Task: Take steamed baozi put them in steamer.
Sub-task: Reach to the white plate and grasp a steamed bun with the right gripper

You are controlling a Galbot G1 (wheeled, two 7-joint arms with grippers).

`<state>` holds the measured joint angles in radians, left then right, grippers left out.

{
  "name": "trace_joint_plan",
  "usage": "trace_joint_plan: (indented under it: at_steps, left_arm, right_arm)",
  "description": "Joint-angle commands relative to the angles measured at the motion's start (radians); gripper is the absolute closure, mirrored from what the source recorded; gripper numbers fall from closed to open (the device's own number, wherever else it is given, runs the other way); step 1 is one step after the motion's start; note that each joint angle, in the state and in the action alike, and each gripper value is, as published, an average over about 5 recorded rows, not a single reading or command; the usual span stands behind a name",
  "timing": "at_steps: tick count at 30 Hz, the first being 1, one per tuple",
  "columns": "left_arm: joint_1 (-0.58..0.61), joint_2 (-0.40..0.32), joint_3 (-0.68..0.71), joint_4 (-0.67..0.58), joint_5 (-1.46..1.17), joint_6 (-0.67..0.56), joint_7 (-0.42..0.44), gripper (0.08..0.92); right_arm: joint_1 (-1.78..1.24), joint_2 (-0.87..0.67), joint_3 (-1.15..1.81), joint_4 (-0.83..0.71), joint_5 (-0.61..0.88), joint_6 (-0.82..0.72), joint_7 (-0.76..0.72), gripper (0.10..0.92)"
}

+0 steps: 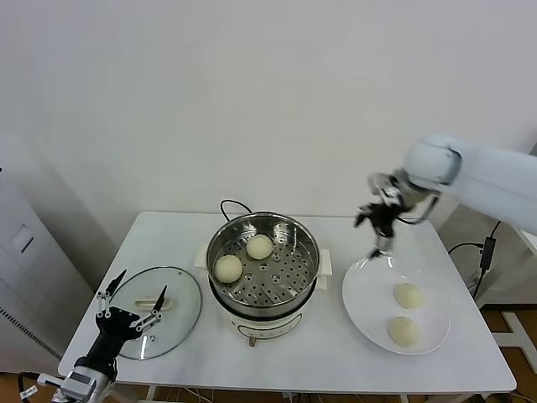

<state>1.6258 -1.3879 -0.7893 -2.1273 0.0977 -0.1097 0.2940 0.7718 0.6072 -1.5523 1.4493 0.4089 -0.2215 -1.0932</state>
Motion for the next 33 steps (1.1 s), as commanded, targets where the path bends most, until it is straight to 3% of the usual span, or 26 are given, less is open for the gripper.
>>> trace_joint_plan:
  at_steps: [1, 14, 33]
  left_arm:
    - [-0.002, -0.007, 0.01, -0.001, 0.012, 0.006, -0.004, 0.177]
    - [0.007, -0.026, 0.011, -0.008, 0.029, 0.008, -0.011, 0.177]
    - [0.015, -0.023, 0.001, -0.002, 0.023, -0.001, -0.009, 0.177]
  right_arm:
    - [-0.196, -0.233, 0.014, 0.037, -0.251, 0.141, -0.019, 0.203]
    - [-0.53, -0.189, 0.222, 0.014, -0.283, 0.16, 0.028, 0.203]
    - [-0.605, -0.121, 0.284, -0.051, -0.329, 0.14, 0.137, 0.21]
